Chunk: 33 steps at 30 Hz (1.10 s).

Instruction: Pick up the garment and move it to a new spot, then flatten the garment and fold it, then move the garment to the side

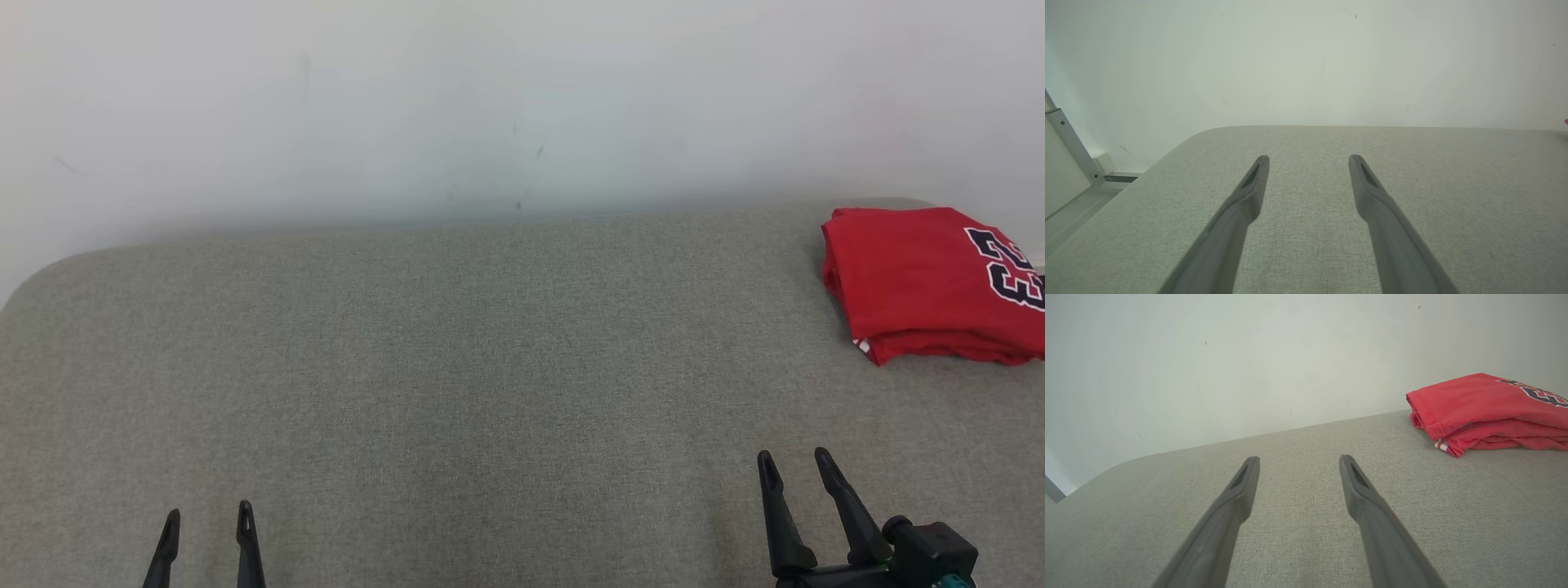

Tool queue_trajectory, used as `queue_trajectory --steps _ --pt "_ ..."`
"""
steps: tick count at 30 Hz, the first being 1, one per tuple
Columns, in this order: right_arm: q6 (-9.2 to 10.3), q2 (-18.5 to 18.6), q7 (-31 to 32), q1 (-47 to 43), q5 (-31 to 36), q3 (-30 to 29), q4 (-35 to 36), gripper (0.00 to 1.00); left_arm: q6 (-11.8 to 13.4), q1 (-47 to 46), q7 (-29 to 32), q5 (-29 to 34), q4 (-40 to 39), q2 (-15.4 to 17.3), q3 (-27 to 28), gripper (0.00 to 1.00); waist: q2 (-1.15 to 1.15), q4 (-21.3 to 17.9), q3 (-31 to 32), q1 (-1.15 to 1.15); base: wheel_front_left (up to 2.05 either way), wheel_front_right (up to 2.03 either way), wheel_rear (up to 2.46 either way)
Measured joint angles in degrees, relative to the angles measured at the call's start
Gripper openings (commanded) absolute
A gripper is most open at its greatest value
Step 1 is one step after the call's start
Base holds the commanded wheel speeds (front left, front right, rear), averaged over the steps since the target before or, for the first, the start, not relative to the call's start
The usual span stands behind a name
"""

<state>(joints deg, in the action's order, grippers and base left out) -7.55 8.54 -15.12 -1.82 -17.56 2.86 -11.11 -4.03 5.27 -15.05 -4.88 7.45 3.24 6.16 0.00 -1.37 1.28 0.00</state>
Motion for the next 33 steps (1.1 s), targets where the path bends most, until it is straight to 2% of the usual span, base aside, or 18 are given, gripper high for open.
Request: queue_trajectory --steps 8,9,15,33 --pt "0.00 0.0 0.0 -0.2 0.0 0.1 0.4 1.00 0.0 0.0 0.0 0.0 0.0 0.0 0.1 1.00 0.00 0.0 0.0 0.00 0.00 0.00 0.00" --pt "0.00 0.0 0.0 -0.3 0.0 0.2 0.4 0.00 0.0 0.0 0.0 0.0 0.0 -0.1 0.1 0.00 0.00 0.1 0.0 0.00 0.00 0.00 0.00" --pt "0.00 -0.5 0.5 -1.4 -1.3 0.2 -2.0 0.00 0.0 0.7 1.1 -1.7 2.9 -0.5 0.2 0.00 0.00 0.1 0.0 0.00 0.00 0.00 0.00" --pt "0.00 -1.4 5.1 0.1 -18.6 -1.7 -2.2 0.00 -0.6 -1.2 5.7 -21.5 3.6 -0.5 0.2 0.00 0.00 0.3 -0.2 0.01 0.00 0.00 0.00"
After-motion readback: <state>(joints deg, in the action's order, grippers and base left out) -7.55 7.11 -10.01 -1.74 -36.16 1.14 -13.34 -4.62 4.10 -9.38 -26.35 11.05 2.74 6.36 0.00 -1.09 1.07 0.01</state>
